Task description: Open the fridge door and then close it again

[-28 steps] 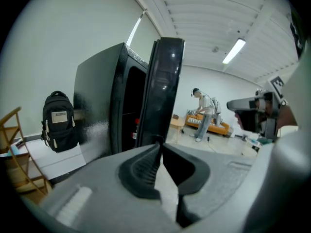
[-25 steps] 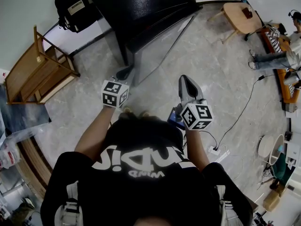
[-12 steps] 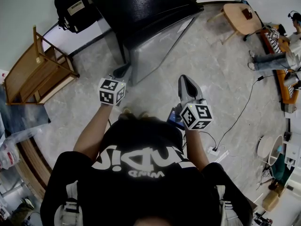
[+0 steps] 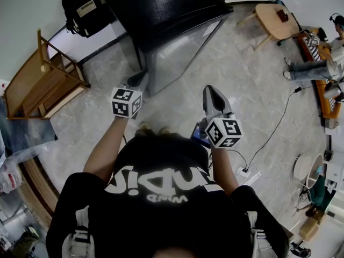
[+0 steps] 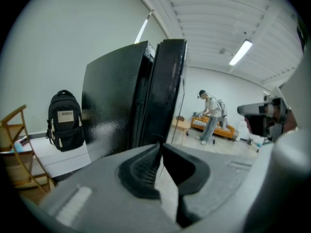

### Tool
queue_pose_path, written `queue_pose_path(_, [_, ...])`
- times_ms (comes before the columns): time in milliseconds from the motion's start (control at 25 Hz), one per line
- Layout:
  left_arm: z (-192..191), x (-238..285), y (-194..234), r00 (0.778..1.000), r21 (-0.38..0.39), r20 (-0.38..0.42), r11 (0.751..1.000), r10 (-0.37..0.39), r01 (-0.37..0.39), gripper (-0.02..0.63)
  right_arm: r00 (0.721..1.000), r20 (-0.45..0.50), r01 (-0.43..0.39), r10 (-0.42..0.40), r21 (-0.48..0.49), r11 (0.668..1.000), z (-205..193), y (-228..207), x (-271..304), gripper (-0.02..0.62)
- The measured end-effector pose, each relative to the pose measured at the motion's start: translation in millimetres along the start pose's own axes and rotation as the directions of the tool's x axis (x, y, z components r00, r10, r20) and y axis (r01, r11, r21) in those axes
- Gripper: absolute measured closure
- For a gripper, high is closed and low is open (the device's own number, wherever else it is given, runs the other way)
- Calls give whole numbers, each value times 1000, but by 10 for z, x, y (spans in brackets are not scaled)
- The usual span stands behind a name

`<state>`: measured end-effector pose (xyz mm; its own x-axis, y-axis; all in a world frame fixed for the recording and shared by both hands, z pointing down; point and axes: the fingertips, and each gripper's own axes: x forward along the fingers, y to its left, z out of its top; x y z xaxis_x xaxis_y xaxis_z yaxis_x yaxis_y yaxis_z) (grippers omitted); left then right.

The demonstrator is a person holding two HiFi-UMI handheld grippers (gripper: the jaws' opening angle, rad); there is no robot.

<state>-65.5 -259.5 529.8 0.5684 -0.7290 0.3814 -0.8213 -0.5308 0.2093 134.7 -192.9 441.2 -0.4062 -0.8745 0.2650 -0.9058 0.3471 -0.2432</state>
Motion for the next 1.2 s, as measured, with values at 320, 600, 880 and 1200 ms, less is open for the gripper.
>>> queue_pose_path(320, [35,32,117,1000,-7,2,1000,24,-24,586,1000,-2,3,-3,1,1000,3,-30,17,597])
queue_pose_path(600, [55,49,170,999,-8,1,999,37,-37,588,1000,-5,0,0,2,1000,-1,-53,46,597])
queue_pose_path(880, [51,67,181,1000,-21,-1,999,30,-30,586,1000,-4,-4,5,11,1000,-13,-65,98,598])
queue_pose_path(1200, [45,15,200,998,-35,-10,997,69,-69,566,1000,7,4,-4,10,1000,32,-104,50,597])
